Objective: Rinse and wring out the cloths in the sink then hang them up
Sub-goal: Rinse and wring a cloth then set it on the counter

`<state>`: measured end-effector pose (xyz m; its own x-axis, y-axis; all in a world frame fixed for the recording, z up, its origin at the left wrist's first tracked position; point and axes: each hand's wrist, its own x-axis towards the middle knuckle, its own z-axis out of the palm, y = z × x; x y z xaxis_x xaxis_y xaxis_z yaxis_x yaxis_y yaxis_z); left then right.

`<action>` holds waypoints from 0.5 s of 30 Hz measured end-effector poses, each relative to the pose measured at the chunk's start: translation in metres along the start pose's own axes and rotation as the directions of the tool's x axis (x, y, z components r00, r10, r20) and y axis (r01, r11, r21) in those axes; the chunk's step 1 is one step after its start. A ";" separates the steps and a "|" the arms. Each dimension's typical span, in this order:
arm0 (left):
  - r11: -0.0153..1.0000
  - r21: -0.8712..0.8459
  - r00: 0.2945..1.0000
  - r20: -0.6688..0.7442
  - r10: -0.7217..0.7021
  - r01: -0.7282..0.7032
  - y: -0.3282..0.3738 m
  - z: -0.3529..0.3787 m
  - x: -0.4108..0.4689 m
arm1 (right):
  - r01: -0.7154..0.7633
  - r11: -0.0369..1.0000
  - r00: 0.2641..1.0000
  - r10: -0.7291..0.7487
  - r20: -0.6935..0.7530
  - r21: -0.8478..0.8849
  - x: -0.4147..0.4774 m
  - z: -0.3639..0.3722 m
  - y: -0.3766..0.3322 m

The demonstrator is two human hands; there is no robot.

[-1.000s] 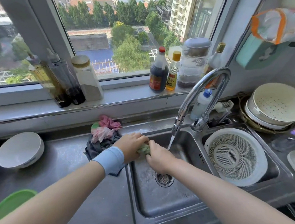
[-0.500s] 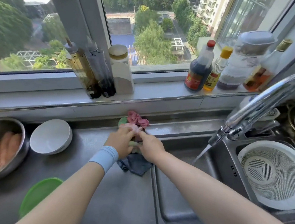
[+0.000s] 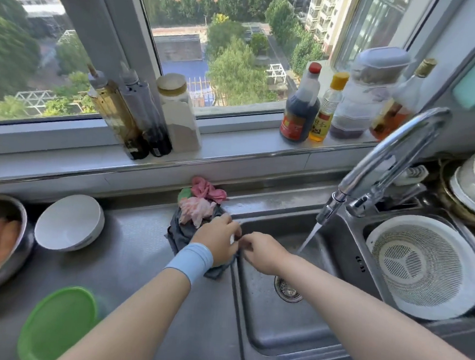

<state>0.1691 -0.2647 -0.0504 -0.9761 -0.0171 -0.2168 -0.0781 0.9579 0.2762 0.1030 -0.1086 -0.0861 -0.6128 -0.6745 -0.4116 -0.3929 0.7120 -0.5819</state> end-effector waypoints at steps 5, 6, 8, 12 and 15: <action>0.995 -0.087 0.963 0.259 0.070 -0.049 0.086 0.020 0.021 | -0.176 0.983 0.984 0.173 -0.049 -0.059 -0.055 -0.035 0.072; 0.992 -0.112 0.954 0.287 0.086 -0.056 0.103 0.025 0.024 | -0.213 0.975 0.976 0.209 -0.066 -0.060 -0.066 -0.043 0.087; 0.984 -0.167 0.938 0.327 0.110 -0.057 0.134 0.034 0.029 | -0.260 0.961 0.962 0.250 -0.107 -0.093 -0.086 -0.059 0.114; 0.961 -0.275 0.956 0.278 0.093 -0.014 0.193 0.040 0.049 | -0.269 0.929 0.950 0.214 -0.227 -0.253 -0.107 -0.090 0.148; 0.940 -0.327 0.977 0.214 -0.027 0.098 0.224 0.034 0.076 | -0.247 0.844 0.944 0.098 -0.315 -0.477 -0.112 -0.121 0.160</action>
<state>0.0843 -0.0414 -0.0371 -0.9077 0.0182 -0.4193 -0.2354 0.8050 0.5446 0.0255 0.1041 -0.0482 -0.8332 -0.5054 -0.2245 -0.5070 0.8602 -0.0548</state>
